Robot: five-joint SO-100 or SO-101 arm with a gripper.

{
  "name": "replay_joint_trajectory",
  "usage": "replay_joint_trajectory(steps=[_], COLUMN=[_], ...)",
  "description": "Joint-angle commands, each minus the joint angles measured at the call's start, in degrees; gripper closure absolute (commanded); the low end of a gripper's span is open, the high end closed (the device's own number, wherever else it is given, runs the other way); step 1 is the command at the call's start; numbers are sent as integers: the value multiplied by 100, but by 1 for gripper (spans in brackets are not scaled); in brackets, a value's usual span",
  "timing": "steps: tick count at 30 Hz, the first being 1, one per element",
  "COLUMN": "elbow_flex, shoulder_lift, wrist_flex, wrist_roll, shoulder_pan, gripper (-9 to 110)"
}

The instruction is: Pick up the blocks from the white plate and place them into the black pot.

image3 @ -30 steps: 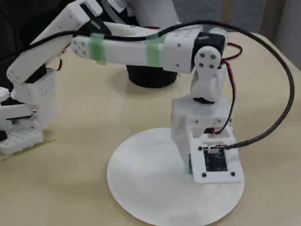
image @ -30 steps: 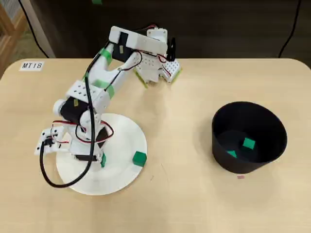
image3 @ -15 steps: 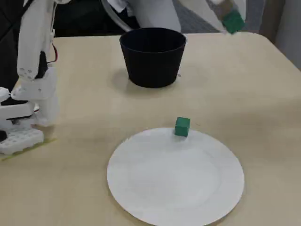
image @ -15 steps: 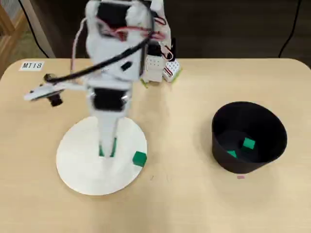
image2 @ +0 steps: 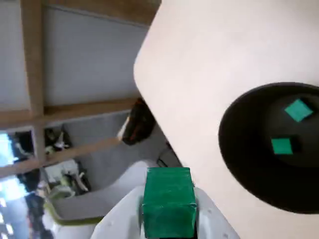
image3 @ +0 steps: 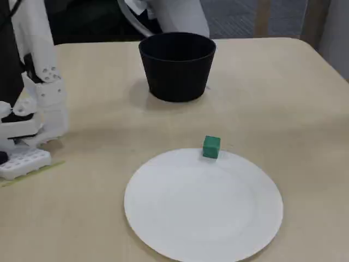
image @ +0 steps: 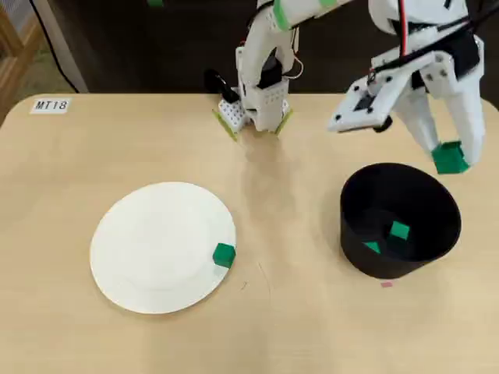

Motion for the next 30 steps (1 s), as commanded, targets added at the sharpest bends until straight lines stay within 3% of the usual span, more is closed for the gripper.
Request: replay_joint_trajectory(steps=[1,4,30], elbow_flex=[3489,5344,4614], shoulder_lift=[2285,3261,193], wrist_flex=[-1433,-2206,-2540], wrist_roll=[439,615,-176], shoulder_pan=[-9,-105,-589], gripper=[104,104,104])
